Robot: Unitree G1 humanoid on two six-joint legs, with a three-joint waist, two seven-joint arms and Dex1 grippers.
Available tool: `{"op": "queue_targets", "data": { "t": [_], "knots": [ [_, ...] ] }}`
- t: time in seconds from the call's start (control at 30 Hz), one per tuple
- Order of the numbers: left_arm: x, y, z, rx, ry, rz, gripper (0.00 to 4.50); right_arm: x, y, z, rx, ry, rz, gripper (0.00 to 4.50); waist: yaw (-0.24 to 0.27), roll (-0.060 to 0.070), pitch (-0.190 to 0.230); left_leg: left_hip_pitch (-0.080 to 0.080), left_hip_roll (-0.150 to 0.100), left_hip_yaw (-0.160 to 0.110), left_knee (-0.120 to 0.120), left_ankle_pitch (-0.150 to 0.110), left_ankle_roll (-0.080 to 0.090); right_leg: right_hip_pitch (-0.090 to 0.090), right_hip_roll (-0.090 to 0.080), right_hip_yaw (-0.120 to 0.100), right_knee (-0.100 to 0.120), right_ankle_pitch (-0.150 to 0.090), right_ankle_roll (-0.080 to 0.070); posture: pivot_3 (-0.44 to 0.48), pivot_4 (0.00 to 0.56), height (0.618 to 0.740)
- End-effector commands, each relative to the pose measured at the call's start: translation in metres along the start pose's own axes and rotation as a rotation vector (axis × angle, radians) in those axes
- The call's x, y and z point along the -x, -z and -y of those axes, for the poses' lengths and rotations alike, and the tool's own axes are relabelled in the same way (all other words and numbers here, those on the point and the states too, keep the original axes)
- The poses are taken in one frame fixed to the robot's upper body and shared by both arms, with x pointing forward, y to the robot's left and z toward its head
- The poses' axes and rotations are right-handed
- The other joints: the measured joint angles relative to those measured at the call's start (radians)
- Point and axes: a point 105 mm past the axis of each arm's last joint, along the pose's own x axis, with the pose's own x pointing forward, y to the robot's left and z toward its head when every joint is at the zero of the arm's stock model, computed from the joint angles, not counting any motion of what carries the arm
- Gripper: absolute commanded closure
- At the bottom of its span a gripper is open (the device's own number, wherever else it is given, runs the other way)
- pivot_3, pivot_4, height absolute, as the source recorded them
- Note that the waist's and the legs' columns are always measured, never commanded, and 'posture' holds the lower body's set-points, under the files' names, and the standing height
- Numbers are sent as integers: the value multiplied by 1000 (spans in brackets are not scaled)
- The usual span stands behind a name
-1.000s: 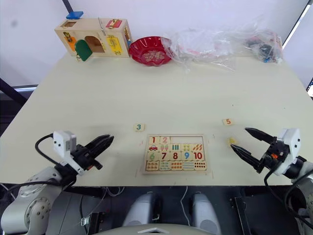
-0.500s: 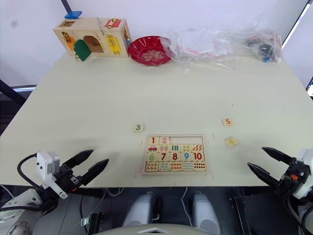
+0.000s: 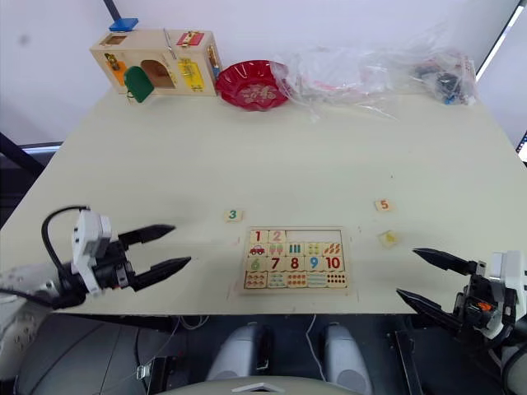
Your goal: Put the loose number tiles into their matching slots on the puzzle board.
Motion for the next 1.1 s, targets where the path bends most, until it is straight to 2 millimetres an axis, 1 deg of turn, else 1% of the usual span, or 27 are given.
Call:
{"op": "queue_targets", "data": {
  "t": [0.03, 0.1, 0.23, 0.3, 0.4, 0.5, 0.6, 0.7, 0.73, 0.8, 0.9, 1.1],
  "knots": [
    [-7, -9, -7, -21, 137, -43, 55, -10, -24, -8, 46, -69, 19, 0, -1, 0, 0, 0, 0, 1, 0, 0, 0, 0, -1, -3, 0, 0, 0, 0, 150, 740],
    [-12, -12, -15, -48, 192, -82, 55, -13, -31, -9, 57, -89, 12, 0, -1, -1, 0, -1, 0, 1, 0, 2, 5, 0, -1, -3, 0, 0, 0, 0, 150, 740],
    [-29, -14, -35, -127, 271, -164, 55, -11, -42, -7, 81, -126, -11, 0, 7, -1, 1, -1, -1, 0, -1, 3, 5, 1, 0, -7, 0, 0, 0, 0, 150, 740],
    [-38, -15, -47, -155, 287, -187, 55, -10, -46, -4, 98, -138, -16, 0, 13, -2, 1, -2, -6, 1, 0, 3, 5, 2, 1, -8, 0, 0, 0, 0, 150, 740],
    [-48, -10, -60, -205, 314, -241, 55, -10, -50, -2, 115, -161, -27, 0, 18, -2, 1, -2, -6, 0, 1, 3, 5, 2, 1, -8, 0, 0, 0, 0, 150, 740],
    [-65, -10, -71, -250, 319, -276, 55, -5, -52, 1, 129, -155, -32, 0, 22, -3, 1, -3, -7, 0, 2, 3, 6, 3, 1, -8, 0, 0, 0, 0, 150, 740],
    [-76, -9, -78, -293, 321, -300, 55, -3, -52, 3, 140, -141, -31, 0, 27, -5, 2, -5, -8, -2, 3, 3, 6, 3, 1, -10, 0, 0, 0, 0, 150, 740],
    [-85, -5, -83, -317, 334, -326, 55, -1, -48, 2, 139, -130, -31, 0, 26, -6, 2, -6, -8, -3, 4, 3, 6, 3, 1, -10, 0, 0, 1, 0, 150, 740],
    [-88, -4, -85, -326, 329, -330, 574, -1, -47, 2, 138, -126, -28, 0, 25, -6, 2, -6, -8, -3, 4, 3, 6, 3, 1, -10, 0, 0, 1, 0, 150, 740],
    [-92, -2, -86, -343, 330, -336, 1236, -2, -46, 1, 138, -122, -22, 0, 22, -6, 2, -7, -8, -3, 4, 3, 6, 3, 1, -10, 0, 1, 1, 0, 150, 740],
    [-97, -1, -87, -369, 338, -345, 1236, -3, -44, 0, 141, -115, -17, 0, 21, -6, 2, -7, -8, -3, 4, 3, 6, 3, 1, -11, 0, 2, 4, 0, 150, 740],
    [-102, 1, -88, -395, 349, -357, 1236, -4, -44, -1, 145, -107, -12, 0, 23, -7, 2, -7, -8, -4, 5, 3, 6, 3, 1, -11, 1, 2, 4, 0, 150, 740]
  ]
}}
